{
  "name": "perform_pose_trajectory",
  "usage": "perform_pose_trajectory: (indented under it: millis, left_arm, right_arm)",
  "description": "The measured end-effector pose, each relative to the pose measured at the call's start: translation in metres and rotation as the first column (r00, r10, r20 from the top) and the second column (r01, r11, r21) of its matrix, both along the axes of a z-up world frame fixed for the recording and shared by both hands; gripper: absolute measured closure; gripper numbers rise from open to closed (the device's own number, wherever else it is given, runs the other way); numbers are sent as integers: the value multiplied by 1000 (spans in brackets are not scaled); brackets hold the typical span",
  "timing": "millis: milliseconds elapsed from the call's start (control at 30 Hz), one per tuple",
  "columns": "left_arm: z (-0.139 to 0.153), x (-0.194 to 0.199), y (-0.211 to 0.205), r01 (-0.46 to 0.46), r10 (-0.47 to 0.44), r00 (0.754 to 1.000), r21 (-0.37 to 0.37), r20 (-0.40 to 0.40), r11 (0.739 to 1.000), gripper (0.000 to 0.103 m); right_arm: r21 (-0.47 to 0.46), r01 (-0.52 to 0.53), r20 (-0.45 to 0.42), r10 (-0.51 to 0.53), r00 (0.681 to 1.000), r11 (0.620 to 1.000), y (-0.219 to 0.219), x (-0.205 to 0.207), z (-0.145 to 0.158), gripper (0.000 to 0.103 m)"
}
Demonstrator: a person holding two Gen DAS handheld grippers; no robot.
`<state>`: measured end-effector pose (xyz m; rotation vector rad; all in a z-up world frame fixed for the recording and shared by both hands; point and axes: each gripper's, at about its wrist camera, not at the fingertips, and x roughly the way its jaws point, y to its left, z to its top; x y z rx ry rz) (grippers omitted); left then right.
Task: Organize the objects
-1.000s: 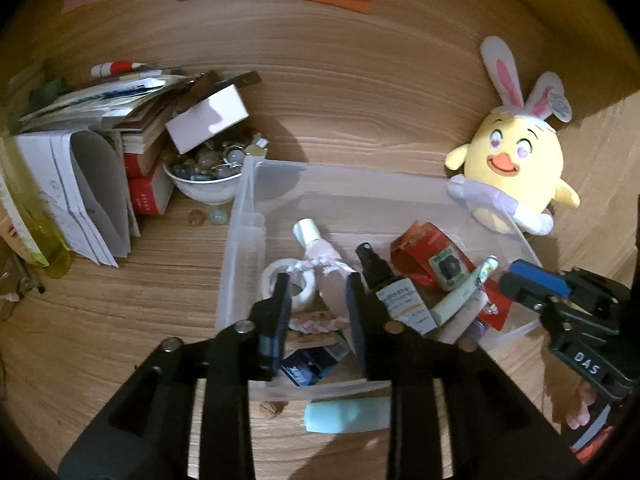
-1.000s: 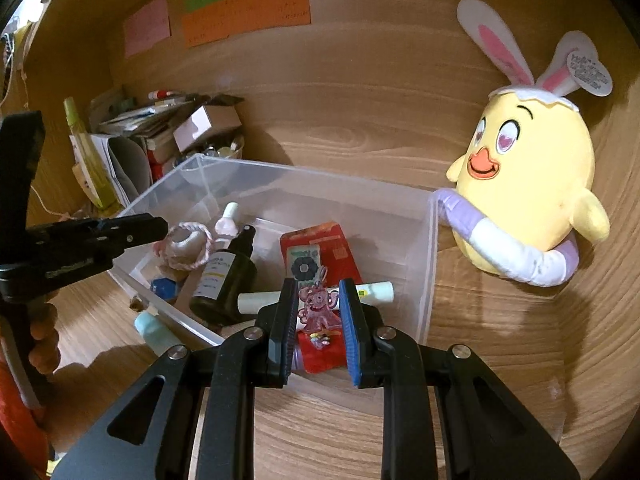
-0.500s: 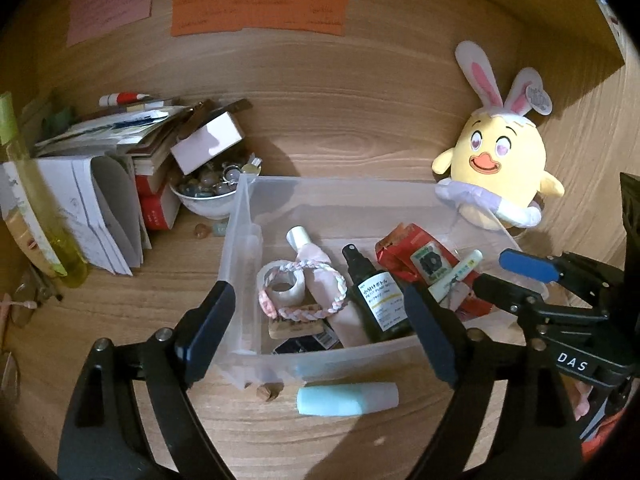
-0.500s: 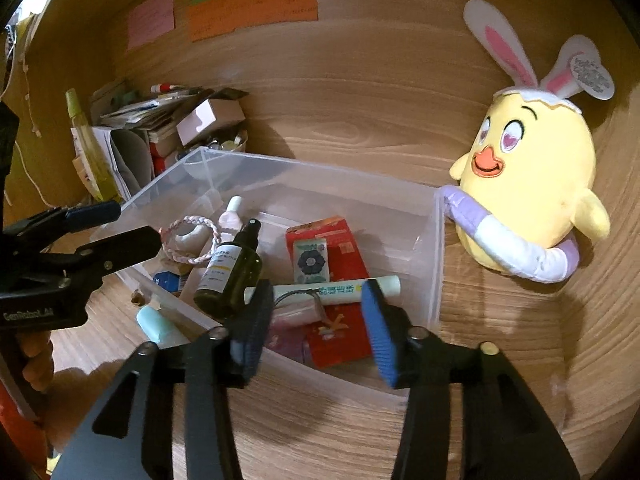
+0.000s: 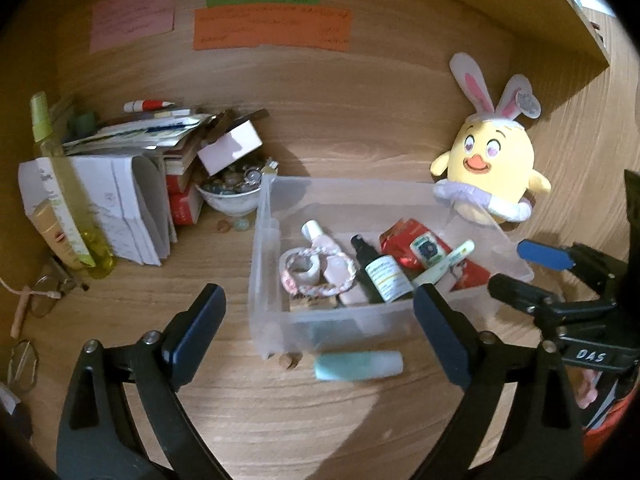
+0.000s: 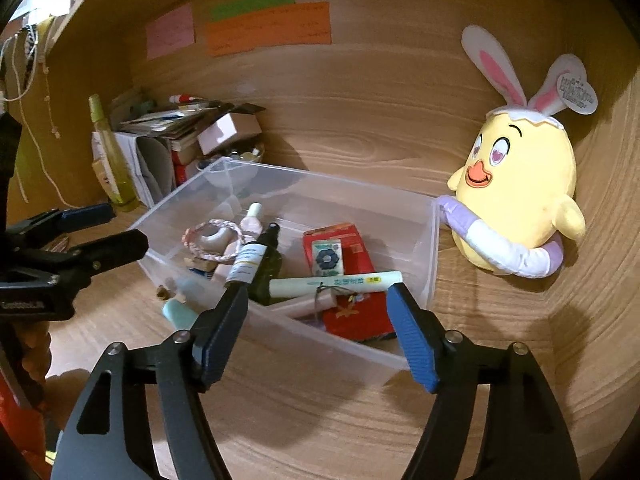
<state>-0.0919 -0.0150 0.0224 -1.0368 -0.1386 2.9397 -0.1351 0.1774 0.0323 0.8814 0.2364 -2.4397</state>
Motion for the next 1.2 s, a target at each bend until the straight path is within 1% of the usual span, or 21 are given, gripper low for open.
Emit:
perform_pose_trajectory:
  millis: [167,400,567,600,667,700,767,800,867,967,1067,1133,1200]
  left_arm:
    - [-12,10,-9,-7,8,999,-6,42,1000,7]
    - [-46,18,-19,-24,29,989,-38,143,999,7]
    - [-61,18,-26,-44,48,982,-22,181,999,8]
    - [-62,17,-28,-49,50,981,-13,185,999,11]
    - [-65,14,-31,-47,45,979,4,200,999,29]
    - [-67,12,-31,-46,43,977,7,210,999,33]
    - [-70,9,-32,-49,44,973,17,226,999,44]
    - [-72,7,-33,-46,39,972,23,233,999,47]
    - [-74,6,-31,-39,33,970,22,241,999,58]
    - [-73,7,-30,-15,6,973,36,231,999,65]
    - [-73,6,-27,11,-21,971,45,239,999,72]
    - [-73,3,-25,24,-35,970,49,240,999,74]
    - [-72,0,-25,37,-50,969,60,244,998,77]
  right_arm:
    - [9,-31,-4,31,1000,999,-2,16,1,34]
    - [19,-71,7,71,997,997,-7,36,-5,34]
    - [12,-95,44,95,995,995,-15,44,-16,34]
    - [12,-102,56,101,993,995,-18,44,-19,34]
    - [20,-113,79,111,991,993,-23,44,-27,34]
    - [24,-119,91,116,989,993,-27,44,-31,34]
    - [31,-133,117,128,985,991,-35,41,-40,34]
    - [32,-138,126,133,983,990,-37,40,-42,34]
    - [34,-152,146,146,979,988,-45,38,-49,34]
    - [50,-180,160,170,972,982,-58,34,-55,34]
    - [68,-211,154,199,968,975,-71,34,-57,34]
    - [81,-226,147,213,966,971,-79,33,-59,34]
    - [101,-241,146,226,963,965,-87,31,-61,35]
